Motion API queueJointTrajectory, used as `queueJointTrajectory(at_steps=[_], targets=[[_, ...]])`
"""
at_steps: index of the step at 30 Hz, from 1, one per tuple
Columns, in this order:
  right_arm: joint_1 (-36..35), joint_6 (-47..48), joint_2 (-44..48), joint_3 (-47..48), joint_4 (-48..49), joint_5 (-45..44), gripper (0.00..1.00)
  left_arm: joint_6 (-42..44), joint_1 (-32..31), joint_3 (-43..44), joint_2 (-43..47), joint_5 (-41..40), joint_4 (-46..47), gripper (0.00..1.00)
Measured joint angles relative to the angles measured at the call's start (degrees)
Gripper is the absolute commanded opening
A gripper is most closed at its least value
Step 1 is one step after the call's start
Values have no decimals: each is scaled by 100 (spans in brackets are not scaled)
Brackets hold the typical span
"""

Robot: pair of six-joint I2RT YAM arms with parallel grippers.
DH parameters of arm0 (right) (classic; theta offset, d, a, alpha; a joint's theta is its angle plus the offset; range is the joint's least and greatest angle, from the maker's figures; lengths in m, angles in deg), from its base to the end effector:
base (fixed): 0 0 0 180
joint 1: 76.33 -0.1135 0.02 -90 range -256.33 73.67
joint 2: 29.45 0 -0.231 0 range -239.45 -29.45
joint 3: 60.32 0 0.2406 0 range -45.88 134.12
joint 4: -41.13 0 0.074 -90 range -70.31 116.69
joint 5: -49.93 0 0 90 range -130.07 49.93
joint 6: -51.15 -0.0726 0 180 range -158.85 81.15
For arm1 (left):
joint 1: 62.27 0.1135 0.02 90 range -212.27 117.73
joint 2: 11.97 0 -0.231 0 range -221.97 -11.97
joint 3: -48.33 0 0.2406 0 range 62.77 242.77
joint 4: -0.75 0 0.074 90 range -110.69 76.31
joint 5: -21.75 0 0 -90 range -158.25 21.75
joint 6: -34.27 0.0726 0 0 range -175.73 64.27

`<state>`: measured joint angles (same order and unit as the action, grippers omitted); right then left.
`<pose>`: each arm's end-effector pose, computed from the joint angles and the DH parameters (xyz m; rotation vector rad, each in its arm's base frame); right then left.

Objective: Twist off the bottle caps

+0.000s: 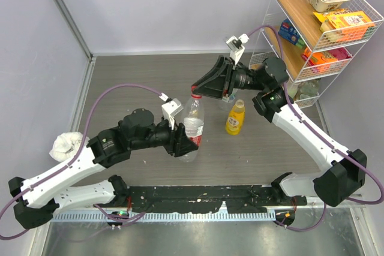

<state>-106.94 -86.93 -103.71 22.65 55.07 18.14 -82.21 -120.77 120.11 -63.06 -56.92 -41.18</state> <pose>0.2257 0.2052 0.4155 -0.8294 1.3724 1.7007 0.1108 -0.2081 0.3257 0.7223 1.9961 -1.1337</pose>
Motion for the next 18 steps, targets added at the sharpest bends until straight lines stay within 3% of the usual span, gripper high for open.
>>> queueJointTrajectory(at_steps=[18], targets=[[374,-1075,13,-120,1351,94,1,122,-26,-107,-59,238,68,0]])
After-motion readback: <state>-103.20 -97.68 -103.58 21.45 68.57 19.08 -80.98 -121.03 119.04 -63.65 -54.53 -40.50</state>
